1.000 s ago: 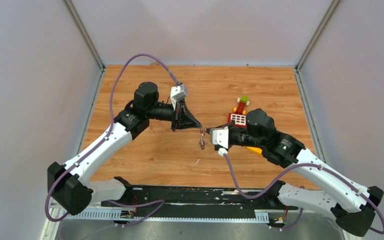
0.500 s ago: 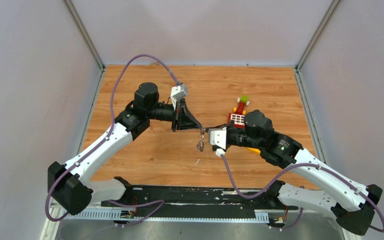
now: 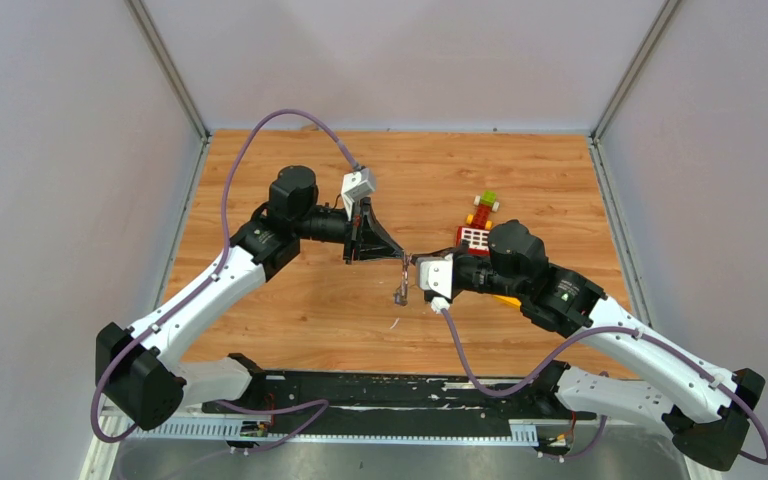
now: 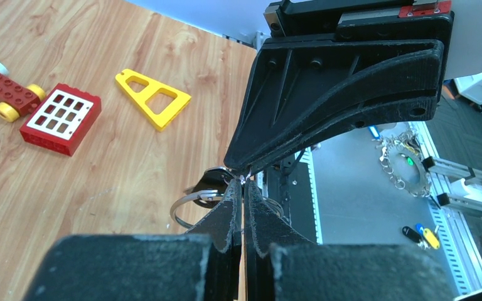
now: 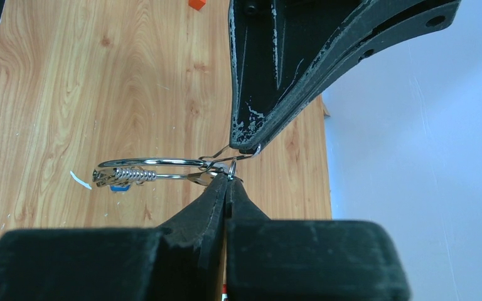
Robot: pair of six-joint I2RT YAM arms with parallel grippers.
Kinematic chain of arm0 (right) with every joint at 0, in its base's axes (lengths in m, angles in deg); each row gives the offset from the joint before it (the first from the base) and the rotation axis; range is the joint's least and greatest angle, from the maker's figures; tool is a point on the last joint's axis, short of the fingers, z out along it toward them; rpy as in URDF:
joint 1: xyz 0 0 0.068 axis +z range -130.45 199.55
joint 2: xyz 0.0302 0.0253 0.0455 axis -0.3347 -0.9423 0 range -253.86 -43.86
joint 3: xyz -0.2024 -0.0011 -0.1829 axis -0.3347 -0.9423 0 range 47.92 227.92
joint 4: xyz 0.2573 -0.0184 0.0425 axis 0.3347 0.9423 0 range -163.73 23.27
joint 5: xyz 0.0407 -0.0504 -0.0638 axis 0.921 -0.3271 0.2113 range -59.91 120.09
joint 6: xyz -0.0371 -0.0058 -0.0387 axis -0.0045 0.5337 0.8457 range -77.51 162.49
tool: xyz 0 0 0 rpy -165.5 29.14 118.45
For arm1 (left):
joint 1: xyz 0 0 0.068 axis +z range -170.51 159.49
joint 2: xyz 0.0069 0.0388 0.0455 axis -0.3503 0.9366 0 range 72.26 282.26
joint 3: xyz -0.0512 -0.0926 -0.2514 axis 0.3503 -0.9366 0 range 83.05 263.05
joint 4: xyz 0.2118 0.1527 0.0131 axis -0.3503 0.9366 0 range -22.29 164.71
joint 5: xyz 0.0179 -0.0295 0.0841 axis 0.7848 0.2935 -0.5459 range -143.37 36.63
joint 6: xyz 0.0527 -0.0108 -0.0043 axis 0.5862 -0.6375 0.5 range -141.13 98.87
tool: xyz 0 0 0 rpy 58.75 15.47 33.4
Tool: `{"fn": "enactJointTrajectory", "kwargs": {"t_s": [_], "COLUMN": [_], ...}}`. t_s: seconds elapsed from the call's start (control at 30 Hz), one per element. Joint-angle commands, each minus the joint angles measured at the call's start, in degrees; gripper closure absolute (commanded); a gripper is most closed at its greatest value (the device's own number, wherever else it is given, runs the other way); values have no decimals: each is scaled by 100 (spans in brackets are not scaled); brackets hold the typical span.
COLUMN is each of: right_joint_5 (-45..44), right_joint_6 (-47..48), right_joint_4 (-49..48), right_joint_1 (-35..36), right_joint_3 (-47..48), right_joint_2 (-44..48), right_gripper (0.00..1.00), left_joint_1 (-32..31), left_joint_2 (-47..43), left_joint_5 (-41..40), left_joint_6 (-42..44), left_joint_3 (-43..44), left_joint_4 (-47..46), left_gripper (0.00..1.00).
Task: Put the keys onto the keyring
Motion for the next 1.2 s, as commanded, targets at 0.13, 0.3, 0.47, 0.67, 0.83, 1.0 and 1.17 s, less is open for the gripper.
{"fn": "enactJointTrajectory", "kwargs": {"t_s": [0.13,0.3,0.47,0.67,0.83,1.0,1.17], "right_joint_5": [28,37,37,46,60,81,81], "right_joint_6": [-17,-45,-54,-72,-72,-72,-76], "right_joint_4": [-213,-220,-231,-231,-218,-196,-196], "right_joint_1": [40,49,59,77,90,117,139], "right_joint_3": [54,68,67,90,85,99,111], "right_joint_2": [55,45,52,46,29,4,-16], "right_gripper": [100,100,100,100,100,100,100], "left_joint_1": [-23,-27,-26,-24,-25,-22,-24], "left_joint_2": [-36,-26,-6,24,34,40,69], "left_joint_5": [60,51,54,32,15,-24,-56], "left_joint_6": [-122,-142,-183,-195,-211,-234,-287], "left_joint_3": [7,-10,-33,-48,-46,-46,-46], "left_joint_4": [-310,-346,-403,-423,-448,-449,-450], "left_gripper": [100,100,100,100,100,100,100]}}
